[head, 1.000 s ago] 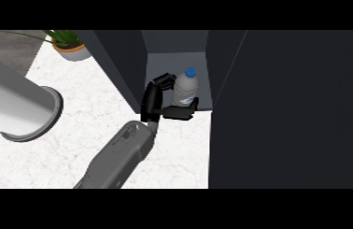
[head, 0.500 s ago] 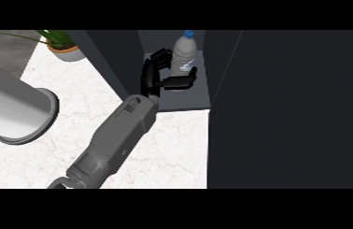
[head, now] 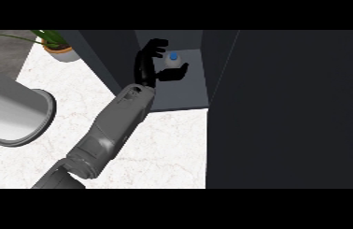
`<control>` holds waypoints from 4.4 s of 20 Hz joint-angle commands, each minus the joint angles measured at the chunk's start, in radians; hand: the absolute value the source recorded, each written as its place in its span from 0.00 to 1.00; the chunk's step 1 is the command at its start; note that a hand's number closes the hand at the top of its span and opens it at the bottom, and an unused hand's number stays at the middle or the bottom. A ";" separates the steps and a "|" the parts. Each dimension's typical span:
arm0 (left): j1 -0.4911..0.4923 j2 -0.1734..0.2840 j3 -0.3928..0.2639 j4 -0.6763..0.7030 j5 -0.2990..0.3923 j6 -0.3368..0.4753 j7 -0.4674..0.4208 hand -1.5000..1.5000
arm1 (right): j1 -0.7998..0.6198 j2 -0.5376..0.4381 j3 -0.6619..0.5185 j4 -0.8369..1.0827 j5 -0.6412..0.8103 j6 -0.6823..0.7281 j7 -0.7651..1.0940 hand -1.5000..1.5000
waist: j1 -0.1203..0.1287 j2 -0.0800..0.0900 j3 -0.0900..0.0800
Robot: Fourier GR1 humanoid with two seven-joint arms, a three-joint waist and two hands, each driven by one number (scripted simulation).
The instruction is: Pick up the bottled water, place it into the cabinet and close the cabinet
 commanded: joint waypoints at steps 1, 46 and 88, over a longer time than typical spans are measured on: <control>-0.061 -0.003 0.008 0.094 -0.024 0.047 0.013 0.00 | 0.005 -0.015 -0.017 -0.080 -0.086 0.023 0.036 0.00 | 0.005 0.002 0.000; 0.853 0.129 -0.349 -1.085 0.322 -0.415 -0.229 0.00 | 0.042 0.001 0.151 -0.168 0.105 -0.096 0.108 0.00 | 0.119 -0.039 -0.002; 1.478 0.879 -0.064 -1.479 0.474 -0.988 -0.523 0.00 | -0.823 -0.176 0.416 -0.016 0.068 0.055 0.626 1.00 | 0.268 0.005 -0.019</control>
